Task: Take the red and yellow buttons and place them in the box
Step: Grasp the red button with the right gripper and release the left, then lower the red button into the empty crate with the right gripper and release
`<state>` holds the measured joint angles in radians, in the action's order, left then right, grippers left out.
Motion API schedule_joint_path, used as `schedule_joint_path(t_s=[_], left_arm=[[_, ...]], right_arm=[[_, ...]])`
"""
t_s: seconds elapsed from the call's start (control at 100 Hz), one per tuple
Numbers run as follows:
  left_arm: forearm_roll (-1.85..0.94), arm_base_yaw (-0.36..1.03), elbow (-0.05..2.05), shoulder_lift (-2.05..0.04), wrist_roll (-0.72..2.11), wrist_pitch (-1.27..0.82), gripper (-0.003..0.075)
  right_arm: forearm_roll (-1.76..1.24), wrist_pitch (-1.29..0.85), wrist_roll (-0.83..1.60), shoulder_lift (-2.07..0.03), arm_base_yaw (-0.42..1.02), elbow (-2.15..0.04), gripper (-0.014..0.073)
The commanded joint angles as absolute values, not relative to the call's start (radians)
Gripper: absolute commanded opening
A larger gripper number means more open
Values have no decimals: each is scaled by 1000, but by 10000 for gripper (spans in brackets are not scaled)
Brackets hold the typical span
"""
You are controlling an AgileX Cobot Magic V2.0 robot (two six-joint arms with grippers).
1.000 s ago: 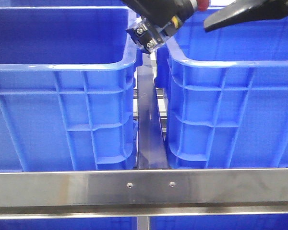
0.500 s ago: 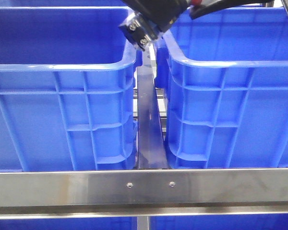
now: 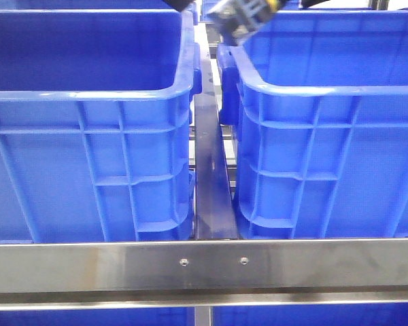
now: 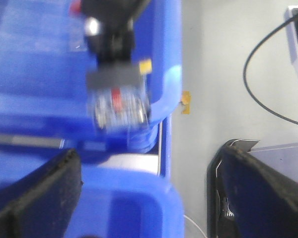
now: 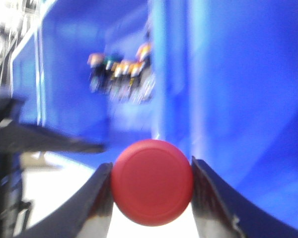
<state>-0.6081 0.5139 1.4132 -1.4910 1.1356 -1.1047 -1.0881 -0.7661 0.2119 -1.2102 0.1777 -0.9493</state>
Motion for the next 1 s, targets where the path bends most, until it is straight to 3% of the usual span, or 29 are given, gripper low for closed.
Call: schedule_joint_path(t_s=[0.0, 0.35, 0.99], left_arm=[[-647, 486, 1446, -1448, 1114, -1113, 556], [-654, 466, 1446, -1448, 1109, -1122, 556], [-673, 466, 1446, -1448, 1109, -1114, 556]], right_arm=[[-1149, -752, 253, -1180, 130, -998, 181], [-984, -739, 390, -1276, -57, -1156, 181], [-837, -433, 703, -1667, -27, -1391, 179]])
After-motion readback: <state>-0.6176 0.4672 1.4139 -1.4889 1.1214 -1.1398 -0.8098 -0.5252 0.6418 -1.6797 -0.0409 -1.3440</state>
